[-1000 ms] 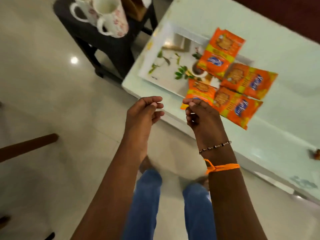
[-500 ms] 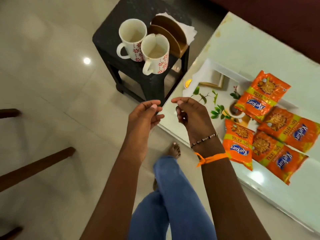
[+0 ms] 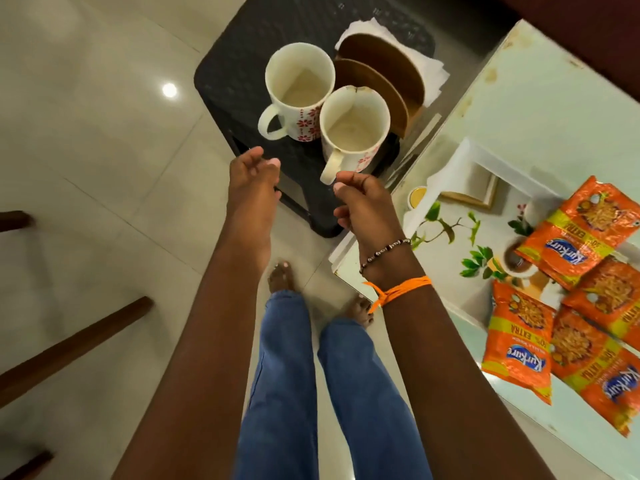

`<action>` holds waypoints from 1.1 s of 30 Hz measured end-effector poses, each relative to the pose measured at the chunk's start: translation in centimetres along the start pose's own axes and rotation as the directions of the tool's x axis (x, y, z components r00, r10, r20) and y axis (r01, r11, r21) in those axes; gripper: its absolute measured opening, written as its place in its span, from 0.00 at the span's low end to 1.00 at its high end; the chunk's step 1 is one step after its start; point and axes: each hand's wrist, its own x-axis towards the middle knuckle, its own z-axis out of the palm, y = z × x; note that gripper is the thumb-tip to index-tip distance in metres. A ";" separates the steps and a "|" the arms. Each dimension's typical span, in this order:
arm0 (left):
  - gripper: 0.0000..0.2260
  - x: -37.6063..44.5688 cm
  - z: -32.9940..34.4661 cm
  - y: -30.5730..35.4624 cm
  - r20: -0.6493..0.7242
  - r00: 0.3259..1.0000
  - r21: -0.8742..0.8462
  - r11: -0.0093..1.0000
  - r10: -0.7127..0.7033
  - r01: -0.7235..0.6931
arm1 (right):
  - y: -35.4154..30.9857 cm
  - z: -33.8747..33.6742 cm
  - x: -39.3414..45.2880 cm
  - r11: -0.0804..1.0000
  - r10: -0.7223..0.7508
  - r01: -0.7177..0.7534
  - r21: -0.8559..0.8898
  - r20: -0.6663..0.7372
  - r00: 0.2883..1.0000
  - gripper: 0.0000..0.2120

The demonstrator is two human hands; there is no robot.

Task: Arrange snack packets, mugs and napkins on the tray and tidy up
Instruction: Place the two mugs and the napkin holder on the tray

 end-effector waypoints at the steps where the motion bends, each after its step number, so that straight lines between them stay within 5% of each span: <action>1: 0.14 0.5 -0.1 0.3 -0.009 1.000 0.018 1.000 -0.008 0.008 | -0.2 0.4 0.2 1.000 0.005 -0.005 0.000 -0.021 1.000 0.11; 7: 0.12 3.8 -0.8 2.5 0.026 0.999 0.145 0.989 -0.034 0.030 | -1.0 2.5 1.5 0.995 0.001 -0.013 -0.103 -0.118 0.993 0.07; 17: 0.09 7.3 -0.7 3.9 0.189 0.982 0.387 0.919 -0.007 -0.068 | -0.5 3.8 2.7 0.999 0.028 -0.023 0.022 -0.284 0.958 0.09; 33: 0.06 3.3 -2.2 0.3 0.383 0.919 0.312 0.922 0.099 -0.230 | 3.6 -2.0 -2.8 0.970 -0.120 -0.003 -0.243 -0.492 0.862 0.12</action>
